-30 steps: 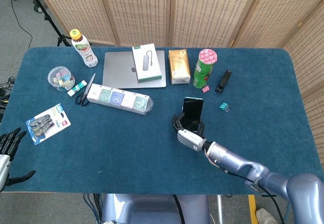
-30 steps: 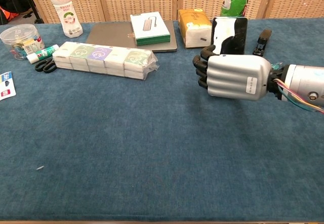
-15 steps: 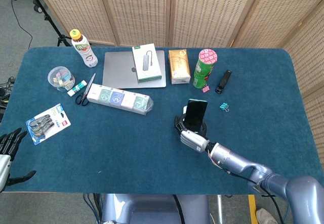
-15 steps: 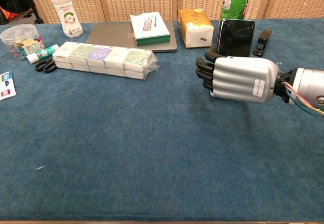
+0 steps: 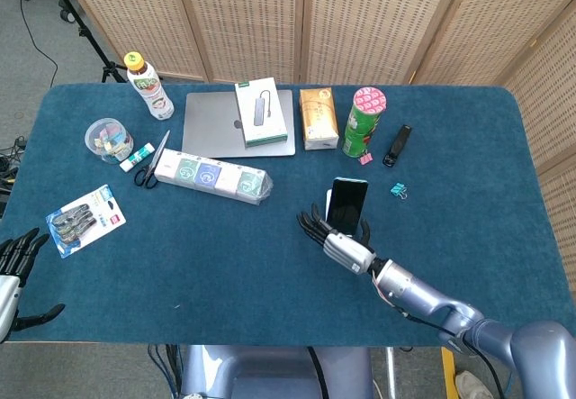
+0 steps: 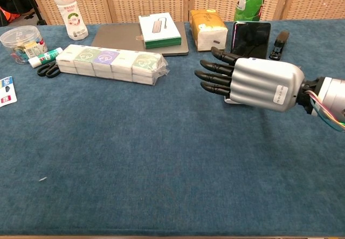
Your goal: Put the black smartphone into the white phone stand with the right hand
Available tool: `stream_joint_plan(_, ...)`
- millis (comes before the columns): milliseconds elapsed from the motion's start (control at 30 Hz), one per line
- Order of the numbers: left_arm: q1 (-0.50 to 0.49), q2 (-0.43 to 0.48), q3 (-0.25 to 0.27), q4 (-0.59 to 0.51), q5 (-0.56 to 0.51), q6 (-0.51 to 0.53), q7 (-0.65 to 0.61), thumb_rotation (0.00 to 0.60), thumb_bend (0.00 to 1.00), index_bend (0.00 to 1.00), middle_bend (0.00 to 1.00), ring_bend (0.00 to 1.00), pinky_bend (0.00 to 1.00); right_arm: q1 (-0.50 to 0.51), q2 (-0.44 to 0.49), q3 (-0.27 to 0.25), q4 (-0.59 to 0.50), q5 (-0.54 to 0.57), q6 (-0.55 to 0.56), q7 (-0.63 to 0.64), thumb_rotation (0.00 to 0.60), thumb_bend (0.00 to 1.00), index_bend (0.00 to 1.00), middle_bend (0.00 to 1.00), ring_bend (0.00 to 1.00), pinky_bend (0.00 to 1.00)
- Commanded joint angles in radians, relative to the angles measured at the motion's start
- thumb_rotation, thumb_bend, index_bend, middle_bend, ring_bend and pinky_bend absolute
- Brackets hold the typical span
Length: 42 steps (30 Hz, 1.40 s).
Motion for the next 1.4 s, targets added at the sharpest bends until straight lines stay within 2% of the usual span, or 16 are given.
stream_joint_plan(33, 0.0, 0.001, 0.0, 0.0, 0.0, 0.0, -0.002, 0.6, 0.0, 0.0, 0.0, 0.0, 0.0, -0.016, 0.013, 0.005, -0.037, 0.007, 0.014, -0.022, 0.6, 0.0, 0.0, 0.0, 0.0, 0.08)
stream_joint_plan(200, 0.0, 0.003, 0.0, 0.001, 0.002, 0.002, -0.007, 0.6, 0.0, 0.0, 0.0, 0.0, 0.0, -0.05, 0.084, 0.001, -0.183, 0.0, 0.054, -0.073, 0.6, 0.0, 0.0, 0.0, 0.0, 0.07)
stream_joint_plan(300, 0.002, 0.005, 0.001, 0.002, 0.006, 0.007, -0.013, 0.6, 0.0, 0.0, 0.0, 0.0, 0.0, -0.064, 0.156, -0.009, -0.294, -0.022, 0.091, -0.051, 0.6, 0.0, 0.0, 0.0, 0.0, 0.07)
stream_joint_plan(467, 0.006, 0.009, 0.003, 0.005, 0.014, 0.017, -0.027, 0.6, 0.0, 0.0, 0.0, 0.0, 0.0, -0.087, 0.279, -0.013, -0.424, -0.052, 0.181, 0.071, 0.6, 0.0, 0.0, 0.0, 0.0, 0.05)
stream_joint_plan(767, 0.011, 0.01, 0.01, 0.009, 0.033, 0.027, -0.036, 0.6, 0.0, 0.0, 0.0, 0.0, 0.0, -0.152, 0.428, 0.035, -0.474, 0.03, 0.309, 0.366, 0.6, 0.0, 0.0, 0.0, 0.0, 0.0)
stream_joint_plan(900, 0.014, 0.011, 0.011, 0.009, 0.035, 0.033, -0.036, 0.6, 0.0, 0.0, 0.0, 0.0, 0.0, -0.215, 0.462, 0.049, -0.52, 0.137, 0.335, 0.493, 0.6, 0.0, 0.0, 0.0, 0.0, 0.0)
stream_joint_plan(1000, 0.016, 0.009, 0.011, 0.01, 0.036, 0.036, -0.031, 0.6, 0.0, 0.0, 0.0, 0.0, 0.0, -0.275, 0.48, 0.056, -0.598, 0.253, 0.336, 0.577, 0.6, 0.0, 0.0, 0.0, 0.0, 0.0)
stream_joint_plan(1133, 0.018, 0.008, 0.012, 0.012, 0.041, 0.042, -0.03, 0.6, 0.0, 0.0, 0.0, 0.0, 0.0, -0.346, 0.491, 0.049, -0.671, 0.346, 0.35, 0.7, 0.6, 0.0, 0.0, 0.0, 0.0, 0.0)
stream_joint_plan(1300, 0.022, 0.003, 0.009, 0.017, 0.039, 0.051, -0.025, 0.6, 0.0, 0.0, 0.0, 0.0, 0.0, -0.429, 0.483, 0.027, -0.691, 0.401, 0.381, 0.825, 0.6, 0.0, 0.0, 0.0, 0.0, 0.0)
stream_joint_plan(1400, 0.022, -0.003, 0.003, 0.021, 0.033, 0.054, -0.01, 0.6, 0.0, 0.0, 0.0, 0.0, 0.0, -0.468, 0.472, 0.008, -0.67, 0.385, 0.404, 0.915, 0.6, 0.0, 0.0, 0.0, 0.0, 0.0)
